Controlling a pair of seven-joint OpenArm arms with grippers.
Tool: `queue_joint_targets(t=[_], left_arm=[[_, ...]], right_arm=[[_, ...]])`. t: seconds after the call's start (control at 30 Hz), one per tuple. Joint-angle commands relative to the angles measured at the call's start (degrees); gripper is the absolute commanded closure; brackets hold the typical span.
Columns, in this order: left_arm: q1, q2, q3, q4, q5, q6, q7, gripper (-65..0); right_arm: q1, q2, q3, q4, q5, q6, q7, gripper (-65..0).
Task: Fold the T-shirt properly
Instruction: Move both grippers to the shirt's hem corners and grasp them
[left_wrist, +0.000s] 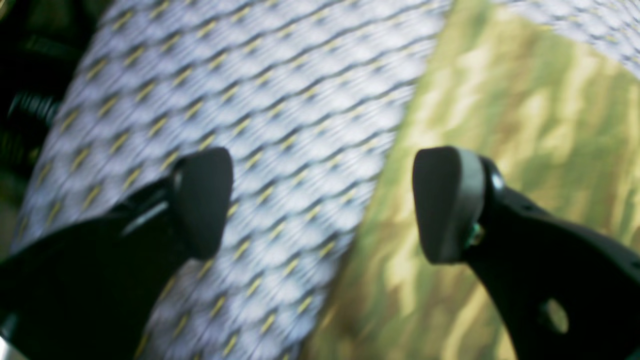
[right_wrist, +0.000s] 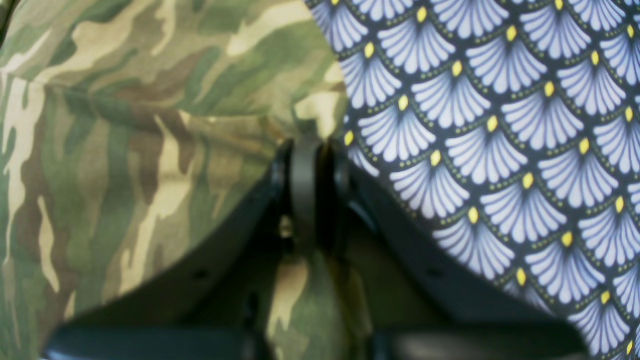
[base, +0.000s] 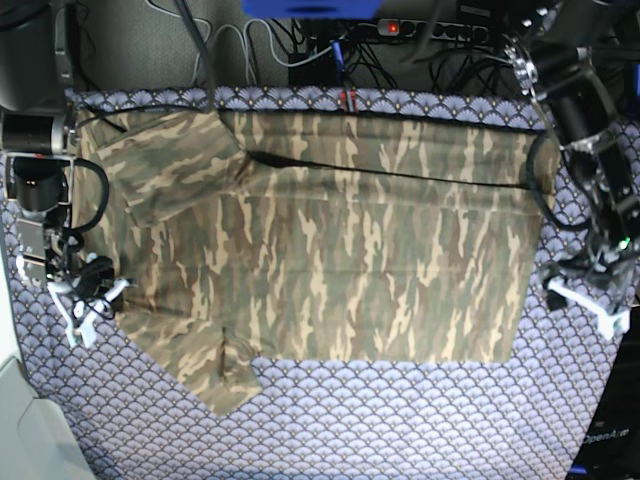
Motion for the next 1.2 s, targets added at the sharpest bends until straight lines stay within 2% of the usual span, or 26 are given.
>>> queue_joint_targets(t=[0.0, 0.07, 0.2, 0.37, 0.57, 0.83, 0.93, 1.17], left_arm=[[-2.4, -0.6, 1.5, -1.1, 0.7, 0.1, -1.1, -55.5], [-4.5, -0.4, 3.1, -4.7, 2.7, 0.1, -2.8, -55.5], [-6.5, 1.2, 3.4, -10.2, 5.3, 0.2, -10.2, -55.5], [-11.4, 1.6, 3.5, -21.2, 10.3, 0.2, -18.6, -55.4], [-15.9, 1.6, 3.5, -34.2, 11.0, 0.2, -30.9, -55.5], [-20.1, 1.6, 3.5, -48.7, 11.0, 0.2, -40.9, -55.4], [-20.1, 1.6, 3.5, -50.9, 11.1, 0.2, -42.7, -55.4], [-19.4, 1.6, 3.2, -52.3, 10.6, 0.2, -42.9, -55.4]], right_arm=[[0.9, 0.6, 0.0, 0.5, -0.5, 0.4, -1.7, 0.0], [-0.1, 0.6, 0.1, 2.9, -0.5, 0.4, -1.7, 0.0], [-5.5, 0.7, 0.1, 11.6, -0.7, 4.1, -1.9, 0.0], [-10.3, 0.6, 0.1, 20.2, -0.7, 4.3, -6.0, 0.0], [-11.1, 0.6, 0.1, 20.9, -0.7, 4.3, -7.3, 0.0], [-11.2, 0.6, 0.1, 20.9, -0.7, 4.3, -7.6, 0.0], [-11.3, 0.6, 0.1, 20.9, -0.7, 4.3, -7.6, 0.0], [-11.3, 0.6, 0.1, 20.9, -0.7, 4.3, -7.6, 0.0]])
